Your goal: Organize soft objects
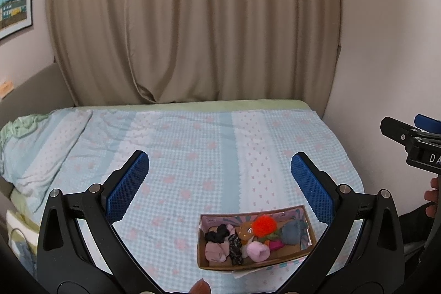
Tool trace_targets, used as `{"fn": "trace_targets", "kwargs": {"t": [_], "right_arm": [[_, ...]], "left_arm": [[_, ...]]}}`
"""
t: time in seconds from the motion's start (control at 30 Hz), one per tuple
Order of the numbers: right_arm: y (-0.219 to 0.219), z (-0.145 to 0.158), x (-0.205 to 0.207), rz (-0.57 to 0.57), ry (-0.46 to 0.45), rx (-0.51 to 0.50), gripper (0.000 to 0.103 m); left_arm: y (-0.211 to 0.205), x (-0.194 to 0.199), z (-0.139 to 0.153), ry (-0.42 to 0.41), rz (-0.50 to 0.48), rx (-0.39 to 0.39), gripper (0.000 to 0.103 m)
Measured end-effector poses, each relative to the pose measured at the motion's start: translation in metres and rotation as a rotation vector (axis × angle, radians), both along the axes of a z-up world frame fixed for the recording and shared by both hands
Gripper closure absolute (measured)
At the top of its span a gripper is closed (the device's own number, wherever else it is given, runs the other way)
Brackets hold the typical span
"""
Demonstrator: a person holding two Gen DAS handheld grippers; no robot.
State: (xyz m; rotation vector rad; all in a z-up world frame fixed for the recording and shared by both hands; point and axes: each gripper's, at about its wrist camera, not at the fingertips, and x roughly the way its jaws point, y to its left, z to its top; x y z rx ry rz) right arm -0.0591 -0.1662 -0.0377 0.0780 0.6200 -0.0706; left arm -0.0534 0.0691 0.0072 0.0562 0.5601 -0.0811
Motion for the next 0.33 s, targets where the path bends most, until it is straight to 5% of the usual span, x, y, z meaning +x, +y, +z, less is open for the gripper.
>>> {"fn": "trace_targets", "kwargs": {"t": [0.33], "right_arm": [[0.0005, -0.0006, -0.0003, 0.001, -0.003, -0.001, 0.000]], "left_arm": [[-0.0001, -0.0037, 0.0015, -0.041, 0.016, 0.013, 0.000]]}}
